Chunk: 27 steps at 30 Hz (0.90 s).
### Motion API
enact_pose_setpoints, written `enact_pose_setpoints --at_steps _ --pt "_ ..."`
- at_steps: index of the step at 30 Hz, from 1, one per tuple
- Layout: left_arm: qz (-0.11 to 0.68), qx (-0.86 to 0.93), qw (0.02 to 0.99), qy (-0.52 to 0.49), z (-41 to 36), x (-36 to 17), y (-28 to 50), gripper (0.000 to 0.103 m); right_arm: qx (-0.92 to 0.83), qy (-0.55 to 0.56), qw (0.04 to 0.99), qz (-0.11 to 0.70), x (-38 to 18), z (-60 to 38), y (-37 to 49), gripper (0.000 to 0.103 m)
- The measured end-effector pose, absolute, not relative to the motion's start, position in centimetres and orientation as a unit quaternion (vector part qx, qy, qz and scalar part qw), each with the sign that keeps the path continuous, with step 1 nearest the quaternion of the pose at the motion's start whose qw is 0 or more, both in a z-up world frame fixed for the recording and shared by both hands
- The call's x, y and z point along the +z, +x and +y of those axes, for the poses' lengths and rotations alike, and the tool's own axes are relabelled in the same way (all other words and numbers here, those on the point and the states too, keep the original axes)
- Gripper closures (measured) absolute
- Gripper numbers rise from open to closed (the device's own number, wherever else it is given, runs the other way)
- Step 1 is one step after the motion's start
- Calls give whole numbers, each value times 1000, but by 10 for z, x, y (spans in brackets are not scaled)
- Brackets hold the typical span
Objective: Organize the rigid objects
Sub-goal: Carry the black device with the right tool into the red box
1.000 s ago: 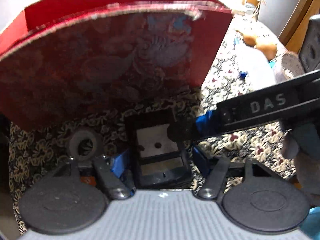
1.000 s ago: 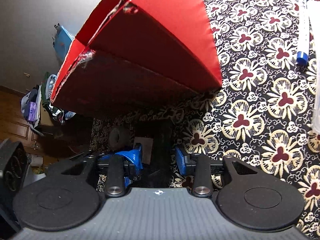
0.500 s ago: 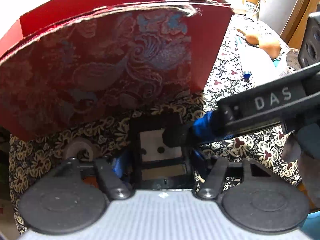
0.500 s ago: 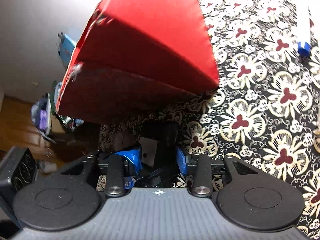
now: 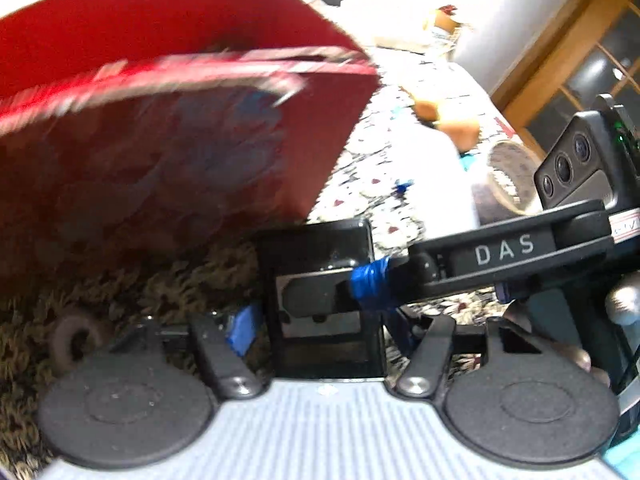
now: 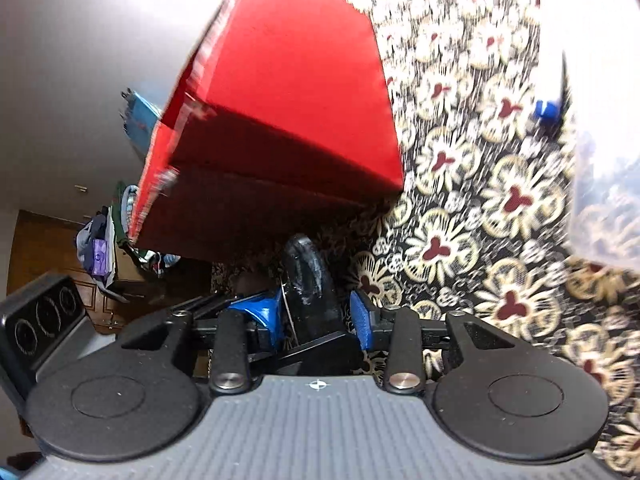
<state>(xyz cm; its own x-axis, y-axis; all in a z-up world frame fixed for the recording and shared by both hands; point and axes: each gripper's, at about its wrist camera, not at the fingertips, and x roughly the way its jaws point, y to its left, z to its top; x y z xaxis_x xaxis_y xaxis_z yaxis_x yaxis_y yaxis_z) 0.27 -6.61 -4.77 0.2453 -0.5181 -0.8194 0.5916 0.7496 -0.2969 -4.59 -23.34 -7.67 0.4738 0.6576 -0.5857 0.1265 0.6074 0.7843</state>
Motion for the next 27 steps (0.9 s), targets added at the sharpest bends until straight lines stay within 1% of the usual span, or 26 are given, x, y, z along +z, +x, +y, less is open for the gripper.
enact_pose_setpoints --at_steps 3,9,13,16,21,24,27 --pt "490 -387 780 38 -76 -34 3 40 164 408 771 461 -56 -245 -58 85" --pt "435 -445 780 66 -96 6 -4 40 148 390 817 398 -7 -262 -73 85" --pt "386 -469 791 72 -97 43 4 40 157 368 847 349 32 -256 -56 86" --pt "357 -472 803 66 -93 68 19 40 160 336 866 335 53 -240 -28 86" --pt "340 -452 822 66 -72 93 58 40 174 307 871 341 65 -216 28 86" --pt "352 -440 824 63 -61 98 88 40 184 297 863 365 61 -203 62 86" --pt "373 -426 822 55 -48 91 117 40 185 301 846 399 49 -192 94 86"
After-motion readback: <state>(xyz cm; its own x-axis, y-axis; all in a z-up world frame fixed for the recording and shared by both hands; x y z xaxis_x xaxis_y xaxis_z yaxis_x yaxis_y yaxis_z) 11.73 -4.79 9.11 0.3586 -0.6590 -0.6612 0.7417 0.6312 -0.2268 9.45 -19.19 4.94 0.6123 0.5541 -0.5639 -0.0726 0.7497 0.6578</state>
